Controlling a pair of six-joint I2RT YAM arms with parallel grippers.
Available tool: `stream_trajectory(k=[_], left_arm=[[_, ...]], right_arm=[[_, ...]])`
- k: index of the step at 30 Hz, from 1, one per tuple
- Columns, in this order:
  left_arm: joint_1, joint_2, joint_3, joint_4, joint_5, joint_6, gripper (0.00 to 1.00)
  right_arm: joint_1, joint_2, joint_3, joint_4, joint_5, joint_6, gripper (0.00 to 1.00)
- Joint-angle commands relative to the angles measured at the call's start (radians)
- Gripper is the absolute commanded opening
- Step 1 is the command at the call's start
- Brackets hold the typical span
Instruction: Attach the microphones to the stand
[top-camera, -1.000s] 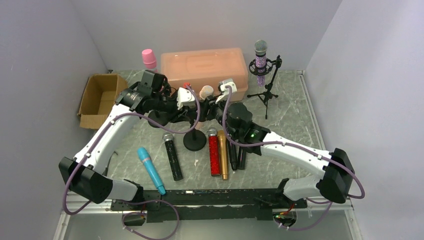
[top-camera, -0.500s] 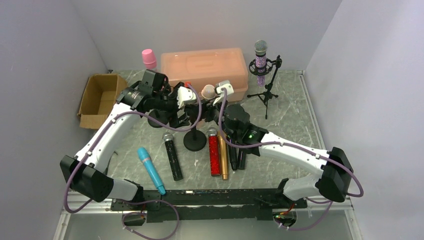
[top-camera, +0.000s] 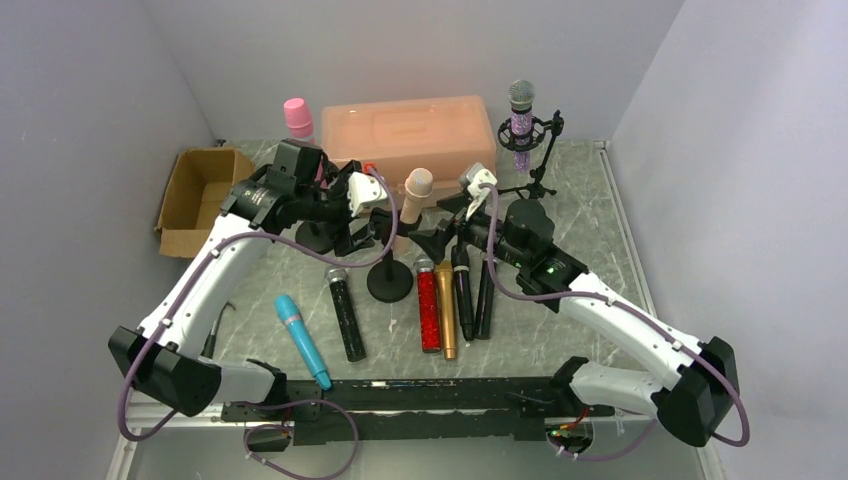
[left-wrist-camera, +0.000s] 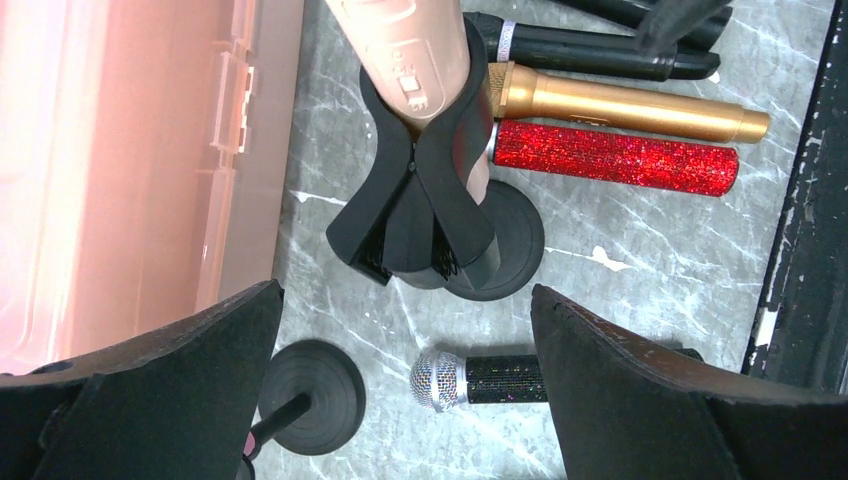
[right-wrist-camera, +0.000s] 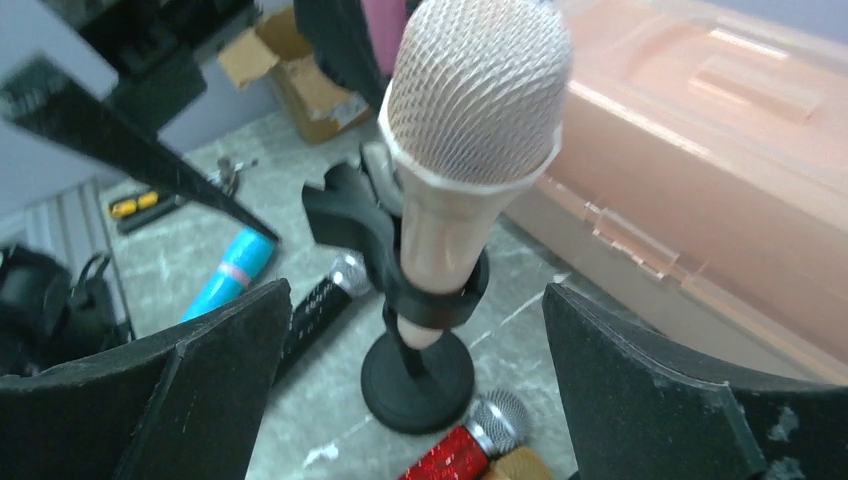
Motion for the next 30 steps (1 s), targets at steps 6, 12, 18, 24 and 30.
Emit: stream_trajectory(k=[6, 12, 18, 24, 30], left_arm=[[0.002, -0.054, -0.011, 0.026, -0.057, -0.045, 0.99], [0.002, -0.076, 0.025, -0.023, -0.033, -0.082, 0.99], [0.002, -0.105, 0.04, -0.06, -0.039, -0.113, 0.99], [0.002, -0.119, 0.025, -0.072, -0.061, -0.123, 0.99], [0.002, -0.109, 0.041, -0.09, -0.087, -0.14, 0.99]], right_arm=[[-0.099, 0.075, 0.014, -0.071, -0.342, -0.148, 0.99], [-0.132, 0.192, 0.047, 0.027, -0.398, -0.123, 0.99], [-0.15, 0.253, 0.038, 0.203, -0.419, -0.035, 0.93], [-0.155, 0.291, 0.046, 0.282, -0.448, 0.008, 0.86], [-0.154, 0.361, 0.09, 0.287, -0.48, 0.035, 0.65]])
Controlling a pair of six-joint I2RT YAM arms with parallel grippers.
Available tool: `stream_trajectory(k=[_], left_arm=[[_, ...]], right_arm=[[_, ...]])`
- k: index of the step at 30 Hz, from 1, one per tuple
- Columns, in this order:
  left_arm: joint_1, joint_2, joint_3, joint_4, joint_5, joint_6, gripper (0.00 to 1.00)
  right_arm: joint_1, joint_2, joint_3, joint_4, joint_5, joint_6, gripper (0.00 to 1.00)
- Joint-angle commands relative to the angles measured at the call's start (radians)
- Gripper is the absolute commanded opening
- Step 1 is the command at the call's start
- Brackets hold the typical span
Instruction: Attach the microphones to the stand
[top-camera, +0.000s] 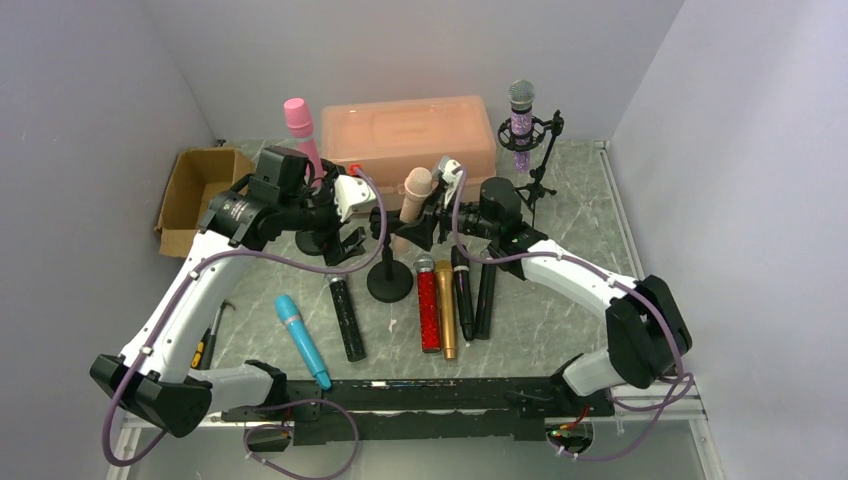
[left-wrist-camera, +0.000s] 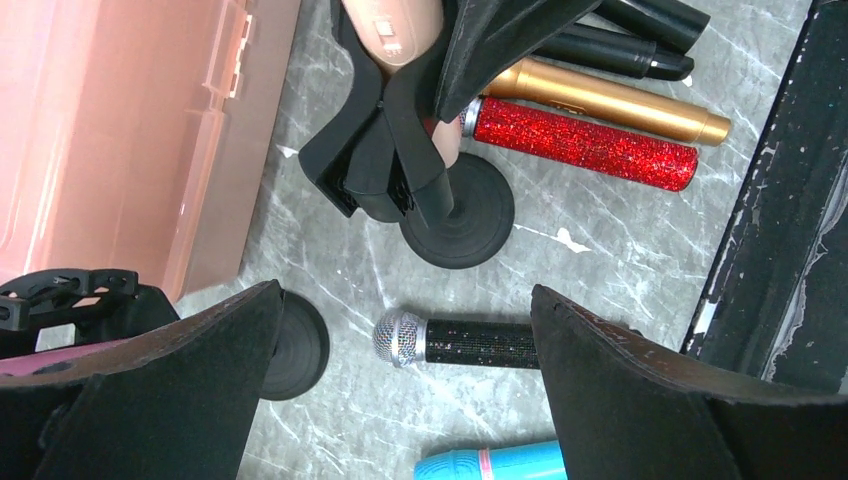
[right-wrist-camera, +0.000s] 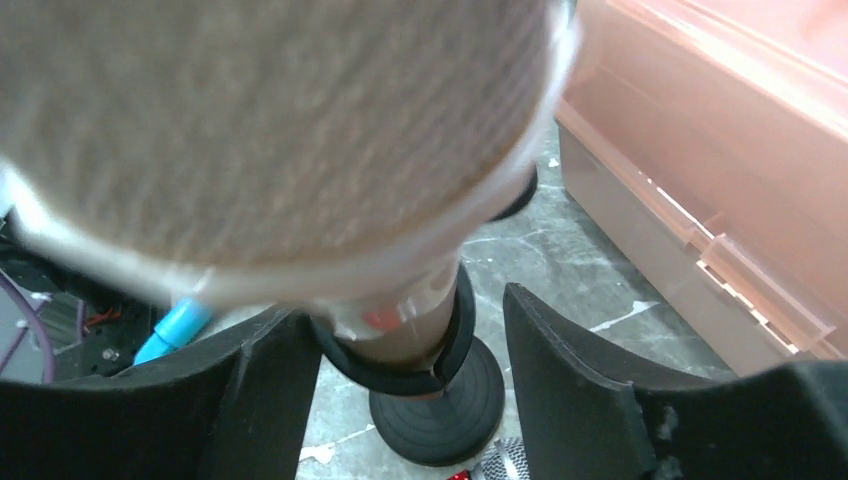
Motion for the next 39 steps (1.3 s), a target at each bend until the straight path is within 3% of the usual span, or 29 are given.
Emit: stream_trajectory(k=[1, 5, 17, 29, 33, 36, 39], left_arm=[[0.002, -0.001, 0.054, -0.024, -0.026, -0.034, 0.99], [0.002, 0.023, 0.089, -0.05, -0.042, -0.054, 0.99], [0.002, 0.014, 0.055, -0.003, -0.071, -0.075, 0.99], [0.002, 0.007, 0.034, 0.02, -0.097, -0.087, 0.99], [0.002, 0.003, 0.021, 0.032, -0.105, -0.091, 0.99], [0.002, 0.002, 0.017, 0.042, -0.118, -0.101, 0.99], [0.004, 0.002, 0.009, 0.059, -0.135, -0.119, 0.99]], right_arm=[[-0.004, 0.038, 0.058, 0.073, -0.051, 0.036, 0.58], [-0.004, 0.036, 0.062, 0.052, -0.031, 0.022, 0.31], [-0.001, -0.049, 0.072, 0.038, 0.385, -0.124, 0.0], [-0.001, 0.048, 0.193, -0.054, 0.642, -0.148, 0.0], [-0.001, 0.056, 0.201, -0.077, 0.659, -0.134, 0.02], [-0.001, 0.042, 0.179, -0.072, 0.66, -0.11, 0.16], [-0.001, 0.032, 0.166, -0.08, 0.671, -0.064, 0.47]])
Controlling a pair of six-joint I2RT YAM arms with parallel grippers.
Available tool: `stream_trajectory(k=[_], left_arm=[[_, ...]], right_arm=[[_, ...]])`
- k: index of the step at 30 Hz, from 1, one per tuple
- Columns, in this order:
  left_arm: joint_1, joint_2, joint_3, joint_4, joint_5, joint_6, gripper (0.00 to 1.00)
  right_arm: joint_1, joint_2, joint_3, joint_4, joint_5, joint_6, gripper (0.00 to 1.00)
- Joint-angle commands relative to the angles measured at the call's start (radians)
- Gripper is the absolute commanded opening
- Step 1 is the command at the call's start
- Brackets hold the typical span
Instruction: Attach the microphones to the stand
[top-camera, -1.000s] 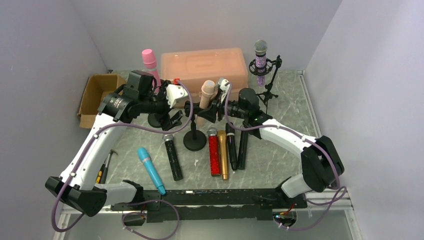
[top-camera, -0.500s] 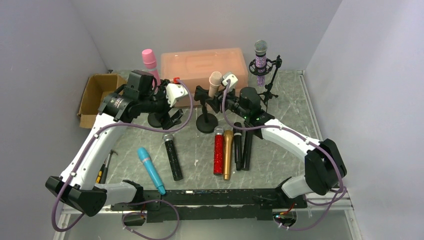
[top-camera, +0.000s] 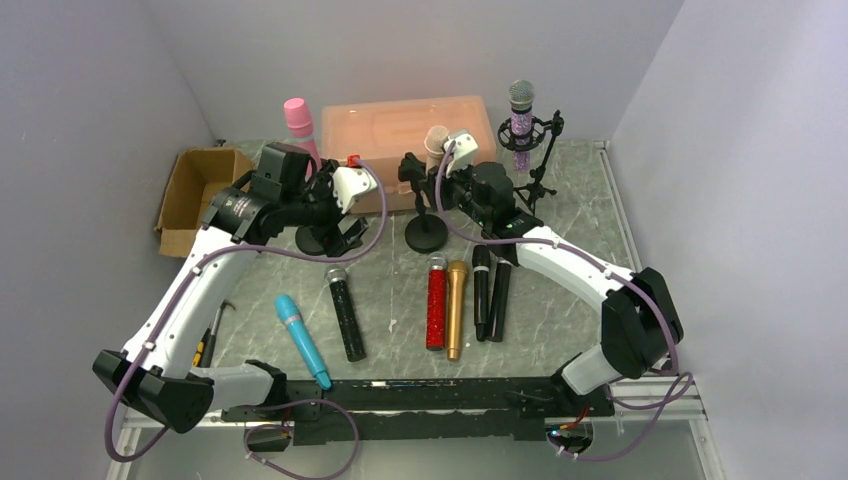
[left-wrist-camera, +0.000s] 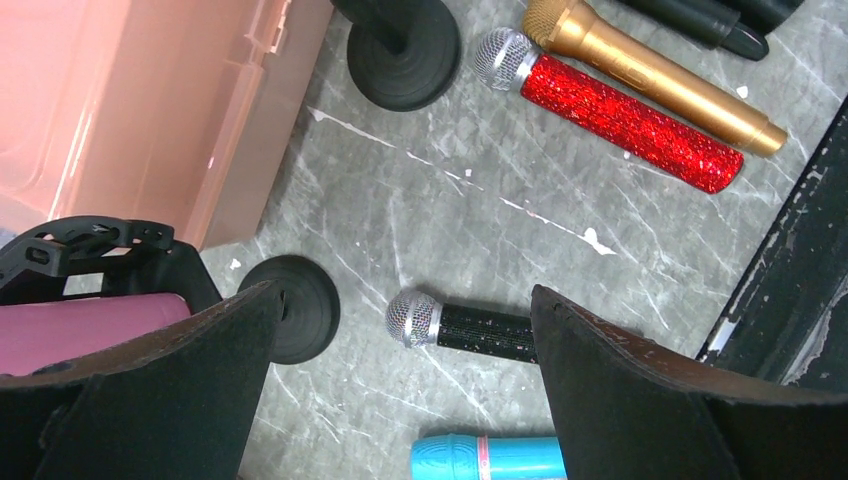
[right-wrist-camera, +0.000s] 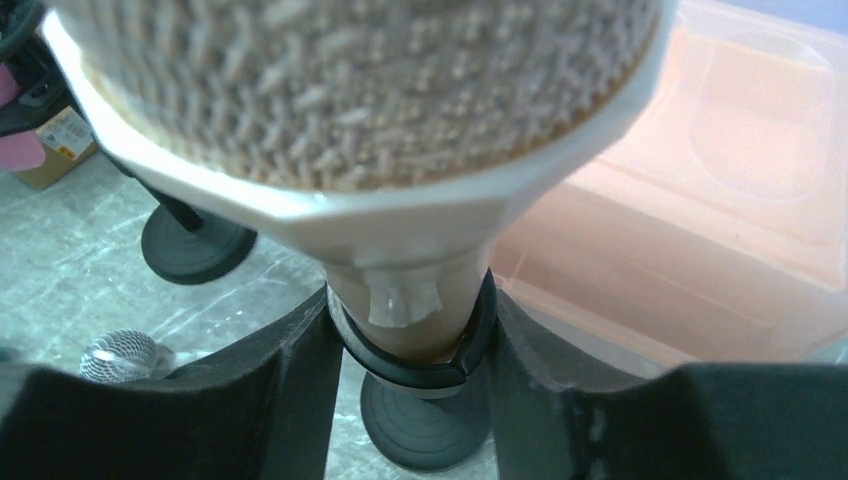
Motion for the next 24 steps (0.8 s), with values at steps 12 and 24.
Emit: stream_trajectory(k=[12, 24], left_arm=[[0.062, -0.106, -0.29, 0.294, 0.006, -0.205, 0.99], [0.33, -0.234, -0.516, 0.438, 0.135, -0.279, 0.99]], right_arm=[[-0.006, -0.18, -0.026, -0.116, 0.143, 0.14, 0.98], [-0.026, -0.54, -0.239, -0.442, 0.233, 0.19, 1.0]])
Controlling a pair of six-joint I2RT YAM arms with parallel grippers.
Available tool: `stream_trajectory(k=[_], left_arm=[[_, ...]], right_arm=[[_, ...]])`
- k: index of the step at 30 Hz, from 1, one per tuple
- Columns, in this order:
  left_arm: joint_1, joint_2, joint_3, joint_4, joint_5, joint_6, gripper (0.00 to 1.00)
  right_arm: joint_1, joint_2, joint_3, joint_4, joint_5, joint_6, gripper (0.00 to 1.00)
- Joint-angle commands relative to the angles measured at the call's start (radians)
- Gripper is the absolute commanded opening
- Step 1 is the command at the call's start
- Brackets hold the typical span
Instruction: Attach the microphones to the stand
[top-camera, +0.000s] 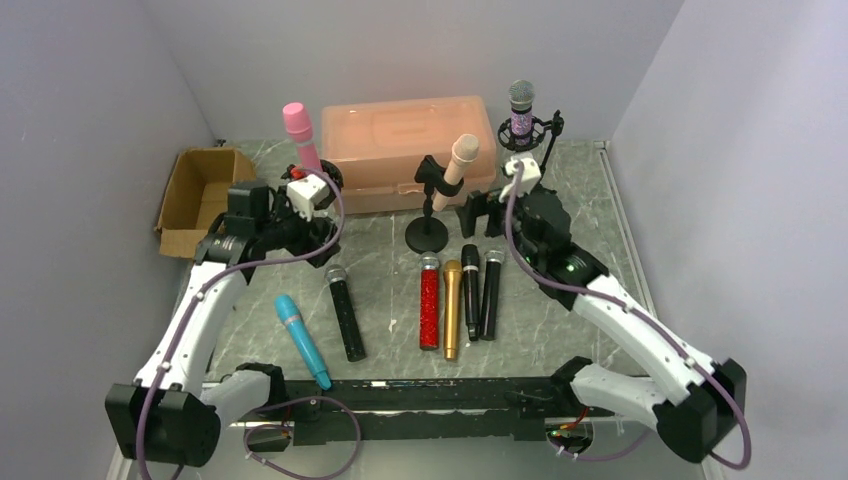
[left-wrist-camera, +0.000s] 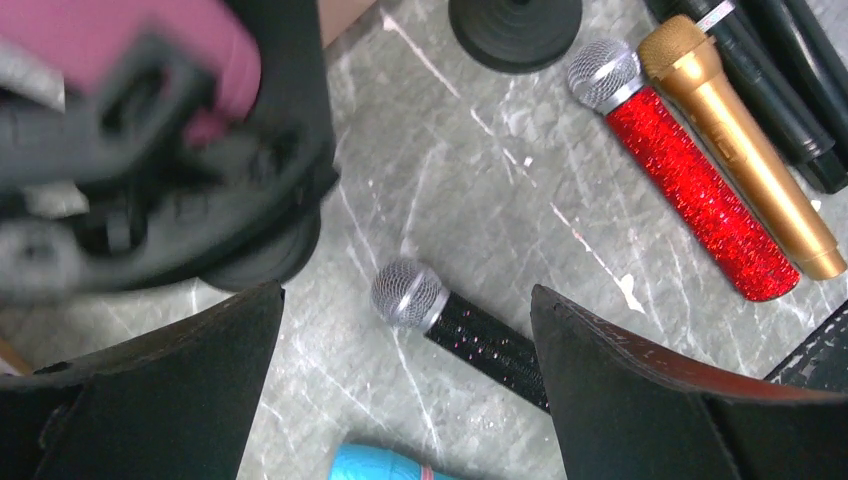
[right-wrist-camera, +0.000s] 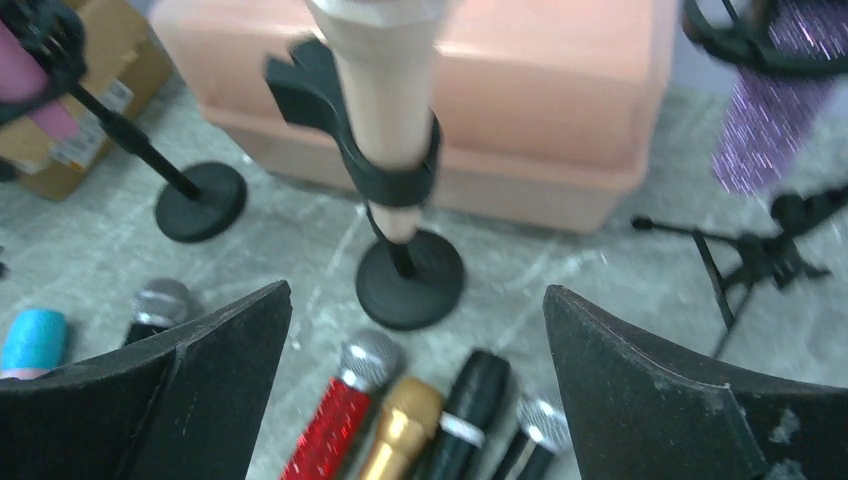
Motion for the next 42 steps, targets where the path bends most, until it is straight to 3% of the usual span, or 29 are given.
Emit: stream_trajectory(k=[1, 5, 9, 12, 15, 18, 24, 29, 35, 40, 42], left_arm=[[0.069, -0.096, -0.085, 0.061, 0.071, -0.018, 0.99], [0.138, -0.165, -0.181, 0.05, 0.109, 0.029, 0.99], [0.232, -0.178, -0.288, 0.148, 0.099, 0.03, 0.99], [0.289, -0.166, -0.372, 0.295, 0.089, -0.026, 0.99], [0.319, -0.163, -0.46, 0.519, 0.046, -0.106, 0.99], [0.329, -0.137, -0.525, 0.735, 0.014, -0.173, 0.99], [0.329, 0.035, -0.553, 0.965, -0.046, -0.211, 0.99], [0.329, 0.114, -0.586, 1.145, -0.055, -0.213, 0.99], [0.332, 0.173, -0.687, 1.429, -0.097, -0.201, 0.99], [0.327, 0.225, -0.854, 1.793, -0.091, -0.206, 0.99], [0.324, 0.277, -0.906, 1.949, -0.073, -0.209, 0.99]], right_arm=[[-0.032, -0.14, -0.115, -0.159, 0.103, 0.045, 1.0], [-0.127, -0.209, -0.218, -0.167, 0.199, 0.124, 1.0], [-0.234, -0.192, -0.301, -0.13, 0.351, 0.225, 1.0], [-0.27, -0.162, -0.391, -0.008, 0.59, 0.242, 1.0], [-0.291, -0.101, -0.47, 0.229, 0.679, 0.13, 1.0], [-0.304, 0.025, -0.47, 0.356, 0.744, 0.064, 1.0], [-0.365, 0.217, -0.481, 0.596, 0.701, 0.038, 1.0], [-0.414, 0.262, -0.554, 0.824, 0.632, -0.058, 0.99], [-0.485, 0.266, -0.645, 0.967, 0.514, -0.022, 0.99], [-0.498, 0.309, -0.727, 1.146, 0.444, -0.049, 0.98], [-0.498, 0.315, -0.719, 1.135, 0.409, -0.059, 0.99]])
